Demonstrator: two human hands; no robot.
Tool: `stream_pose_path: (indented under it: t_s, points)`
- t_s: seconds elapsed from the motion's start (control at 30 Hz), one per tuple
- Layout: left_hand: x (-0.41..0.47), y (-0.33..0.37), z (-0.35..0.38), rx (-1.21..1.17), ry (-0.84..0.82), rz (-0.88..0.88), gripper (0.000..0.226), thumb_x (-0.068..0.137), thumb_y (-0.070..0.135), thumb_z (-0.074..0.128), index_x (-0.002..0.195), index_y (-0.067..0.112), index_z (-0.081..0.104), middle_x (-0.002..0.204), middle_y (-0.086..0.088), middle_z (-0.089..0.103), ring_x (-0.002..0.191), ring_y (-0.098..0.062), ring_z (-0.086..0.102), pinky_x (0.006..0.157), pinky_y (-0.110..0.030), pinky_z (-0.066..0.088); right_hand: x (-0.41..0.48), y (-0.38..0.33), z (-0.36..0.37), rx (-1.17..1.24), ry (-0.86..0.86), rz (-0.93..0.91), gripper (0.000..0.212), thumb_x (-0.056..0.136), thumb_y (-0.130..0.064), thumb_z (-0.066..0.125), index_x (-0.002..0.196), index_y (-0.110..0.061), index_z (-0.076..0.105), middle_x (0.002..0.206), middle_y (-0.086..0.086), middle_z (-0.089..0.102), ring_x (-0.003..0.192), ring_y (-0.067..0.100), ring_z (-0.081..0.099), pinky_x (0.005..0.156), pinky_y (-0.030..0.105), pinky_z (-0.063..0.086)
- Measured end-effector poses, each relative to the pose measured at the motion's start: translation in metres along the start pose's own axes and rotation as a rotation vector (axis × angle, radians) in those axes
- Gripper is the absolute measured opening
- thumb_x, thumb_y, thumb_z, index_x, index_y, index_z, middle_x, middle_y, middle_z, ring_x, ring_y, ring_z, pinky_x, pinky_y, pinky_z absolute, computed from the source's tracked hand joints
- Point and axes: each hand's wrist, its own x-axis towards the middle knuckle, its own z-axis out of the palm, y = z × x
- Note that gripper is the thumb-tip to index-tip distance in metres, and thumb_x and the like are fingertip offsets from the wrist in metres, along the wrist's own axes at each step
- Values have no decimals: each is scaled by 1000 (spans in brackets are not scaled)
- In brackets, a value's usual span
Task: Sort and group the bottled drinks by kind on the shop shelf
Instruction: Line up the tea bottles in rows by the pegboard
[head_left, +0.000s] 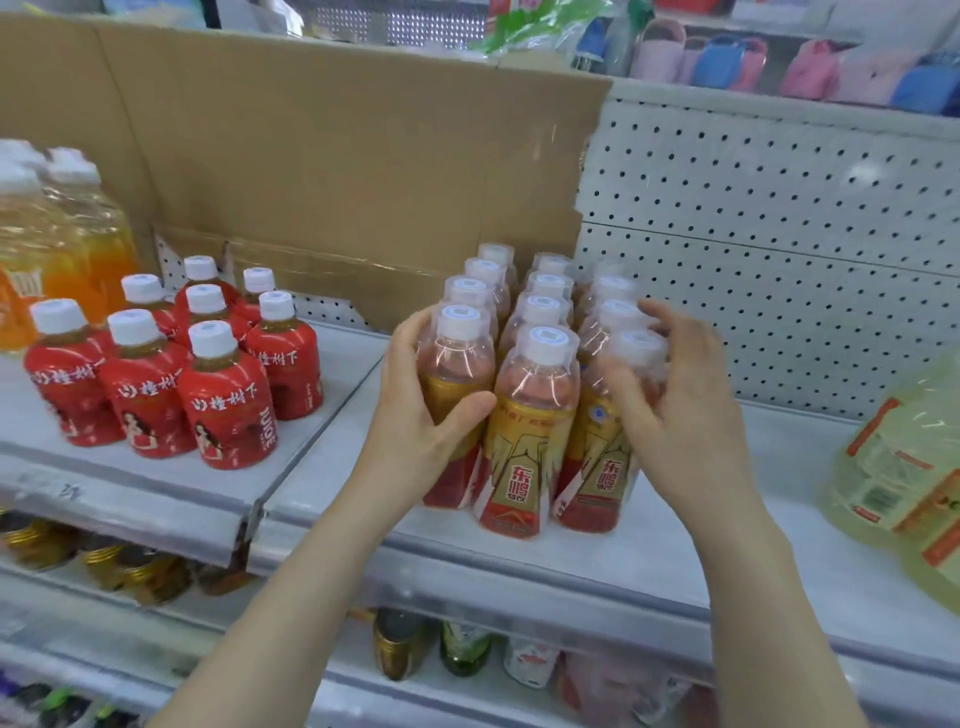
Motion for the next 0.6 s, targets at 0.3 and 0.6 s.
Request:
stream_pose_path:
  t_s: [0.3,0.6]
  points:
    - [-35,-3,-4,49,51,-243,65,81,30,78,131,38,37,124,25,49,111,13,51,86,-13,49,-2,11,-7,-8,-40,-51,46,93,-43,67,133,-24,56,126,-1,57,102,22,61,90,44,51]
    - [-13,10,-58,-57,-396,-317,58,92,19,67,138,37,39,117,23,67,111,10,60,86,-9,46,-2,-2,-13,-146,-115,1,46,99,-39,59,142,-24,50,131,3,54,113,26,56,92,33,41]
